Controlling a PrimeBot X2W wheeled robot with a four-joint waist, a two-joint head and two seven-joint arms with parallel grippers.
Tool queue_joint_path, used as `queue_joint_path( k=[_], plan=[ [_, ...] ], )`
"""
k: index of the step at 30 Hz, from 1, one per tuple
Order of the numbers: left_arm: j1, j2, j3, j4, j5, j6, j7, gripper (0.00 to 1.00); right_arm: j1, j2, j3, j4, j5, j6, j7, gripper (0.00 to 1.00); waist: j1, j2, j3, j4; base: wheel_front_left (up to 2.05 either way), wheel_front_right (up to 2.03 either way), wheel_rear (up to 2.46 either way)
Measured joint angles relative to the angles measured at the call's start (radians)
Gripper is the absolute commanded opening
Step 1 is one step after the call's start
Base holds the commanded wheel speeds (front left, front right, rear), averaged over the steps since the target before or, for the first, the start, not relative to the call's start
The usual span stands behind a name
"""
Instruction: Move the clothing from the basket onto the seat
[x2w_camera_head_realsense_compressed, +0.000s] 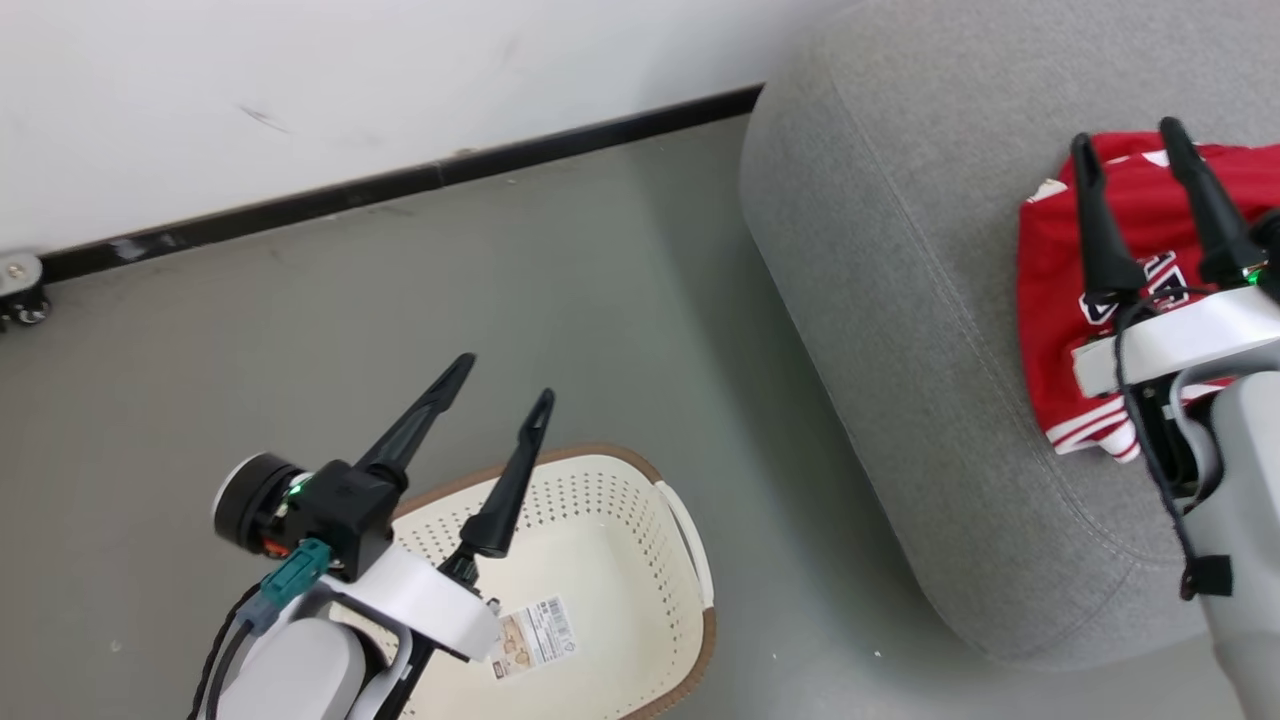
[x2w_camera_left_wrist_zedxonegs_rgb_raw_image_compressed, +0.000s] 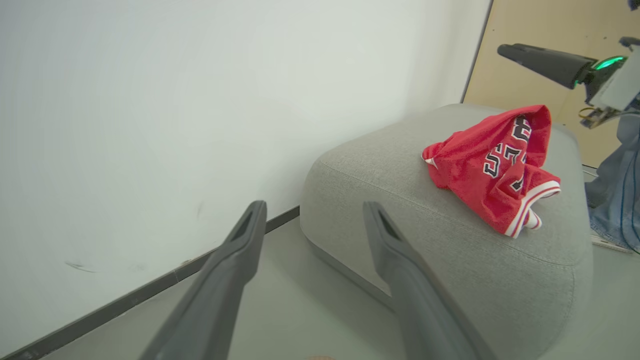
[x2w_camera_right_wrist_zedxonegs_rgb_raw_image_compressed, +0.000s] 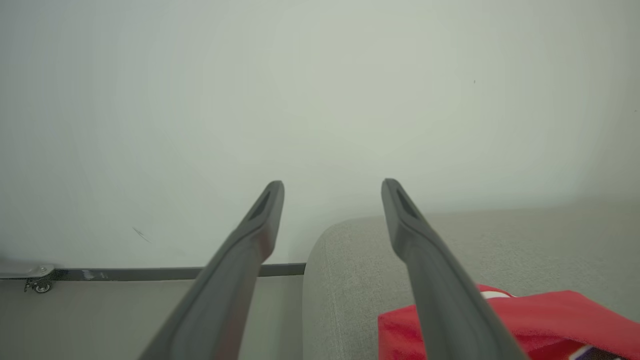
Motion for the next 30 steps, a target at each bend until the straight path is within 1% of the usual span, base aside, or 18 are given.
queue_joint_path(
  k=[4, 9, 15, 22, 30],
  plan=[
    [0.033, -0.008, 0.035, 0.010, -0.019, 0.026, 0.000, 1.00, 0.016, 0.023, 0.021, -0.020, -0.014, 0.000, -0.001, 1.00, 0.0000, 0.0000, -0.028, 0.025, 0.00, 0.00, 0.00],
    [0.070, -0.013, 0.078, 0.029, -0.026, 0.055, -0.002, 1.00, 0.045, 0.039, 0.016, -0.028, -0.033, 0.000, -0.001, 1.00, 0.0000, 0.0000, -0.063, 0.055, 0.00, 0.00, 0.00],
    [0.103, -0.023, 0.134, 0.033, -0.026, 0.105, -0.003, 1.00, 0.084, 0.071, 0.013, -0.044, -0.071, 0.000, -0.001, 1.00, 0.0000, 0.0000, -0.103, 0.087, 0.00, 0.00, 0.00],
    [0.153, -0.038, 0.176, 0.047, -0.013, 0.164, -0.003, 1.00, 0.156, 0.115, -0.017, -0.064, -0.118, 0.000, -0.006, 1.00, 0.0000, 0.0000, -0.149, 0.120, 0.00, 0.00, 0.00],
    [0.192, -0.053, 0.179, 0.053, 0.012, 0.188, -0.003, 1.00, 0.234, 0.162, -0.049, -0.094, -0.152, 0.000, -0.010, 1.00, 0.0000, 0.0000, -0.192, 0.146, 0.00, 0.00, 0.00]
  ],
)
